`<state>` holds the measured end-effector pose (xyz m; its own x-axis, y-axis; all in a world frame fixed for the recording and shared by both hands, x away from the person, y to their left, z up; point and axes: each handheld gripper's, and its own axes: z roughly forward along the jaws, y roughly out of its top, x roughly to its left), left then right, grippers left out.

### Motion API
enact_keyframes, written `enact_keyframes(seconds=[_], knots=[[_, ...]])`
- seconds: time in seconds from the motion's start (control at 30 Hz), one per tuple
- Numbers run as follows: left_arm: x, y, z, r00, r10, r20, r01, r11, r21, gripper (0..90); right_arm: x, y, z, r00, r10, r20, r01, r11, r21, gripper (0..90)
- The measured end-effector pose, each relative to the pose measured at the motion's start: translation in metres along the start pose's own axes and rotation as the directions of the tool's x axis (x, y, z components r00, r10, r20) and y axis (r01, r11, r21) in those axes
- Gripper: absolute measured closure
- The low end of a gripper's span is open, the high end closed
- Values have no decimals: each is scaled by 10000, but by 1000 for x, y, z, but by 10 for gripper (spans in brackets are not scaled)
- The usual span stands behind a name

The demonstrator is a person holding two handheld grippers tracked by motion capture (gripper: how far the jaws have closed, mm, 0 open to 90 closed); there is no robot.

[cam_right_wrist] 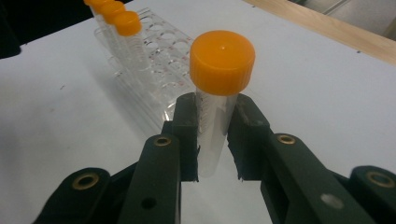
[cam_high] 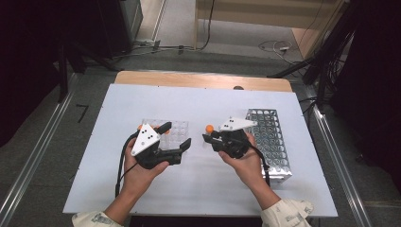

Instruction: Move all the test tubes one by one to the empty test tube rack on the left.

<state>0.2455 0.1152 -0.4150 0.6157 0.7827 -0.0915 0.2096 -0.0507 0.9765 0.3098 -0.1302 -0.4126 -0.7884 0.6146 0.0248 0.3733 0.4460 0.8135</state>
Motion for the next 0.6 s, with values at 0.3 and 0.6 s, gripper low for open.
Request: enact_keyframes(seconds=[0.3,0.6], knots=[[-8,1,3,9981,239,560,-245,9997,98,226,18,0,8,9978,-450,-495,457,9988,144,718],[-9,-2,7,9956,294,891,-324,9990,324,366,34,1,13,9927,-769,-928,794,9966,239,718]])
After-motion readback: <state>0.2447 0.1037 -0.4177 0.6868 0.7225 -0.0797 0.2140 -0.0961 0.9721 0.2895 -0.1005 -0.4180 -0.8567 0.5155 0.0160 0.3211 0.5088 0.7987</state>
